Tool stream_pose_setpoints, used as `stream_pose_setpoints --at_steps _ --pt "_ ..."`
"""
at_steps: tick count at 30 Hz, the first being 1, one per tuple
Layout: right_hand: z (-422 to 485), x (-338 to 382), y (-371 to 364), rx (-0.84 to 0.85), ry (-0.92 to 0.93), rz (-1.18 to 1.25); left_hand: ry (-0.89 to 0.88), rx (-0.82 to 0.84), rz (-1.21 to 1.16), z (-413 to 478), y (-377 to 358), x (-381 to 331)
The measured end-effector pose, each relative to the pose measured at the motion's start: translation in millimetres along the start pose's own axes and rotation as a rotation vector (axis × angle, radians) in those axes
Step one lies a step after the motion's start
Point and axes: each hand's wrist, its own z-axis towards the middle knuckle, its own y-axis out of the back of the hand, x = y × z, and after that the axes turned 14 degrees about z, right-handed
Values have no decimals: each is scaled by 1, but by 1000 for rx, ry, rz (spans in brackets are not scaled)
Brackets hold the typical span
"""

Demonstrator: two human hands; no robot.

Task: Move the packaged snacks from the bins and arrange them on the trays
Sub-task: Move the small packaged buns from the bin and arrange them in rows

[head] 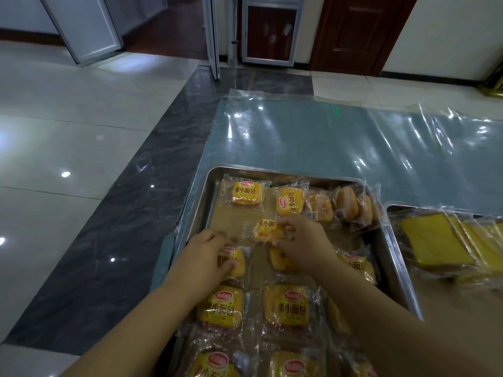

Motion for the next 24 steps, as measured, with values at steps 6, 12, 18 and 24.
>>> stream_pose_setpoints --at_steps 6,12,18,24 --pt "11 15 -24 -19 125 2 7 -193 17 7 11 -1" --pt "20 25 -47 133 113 -55 -77 -76 104 17 4 4" --pt "16 18 -42 153 167 -58 -145 9 266 25 -2 5" --pt "17 17 -39 138 140 -77 -88 72 249 21 -2 6"
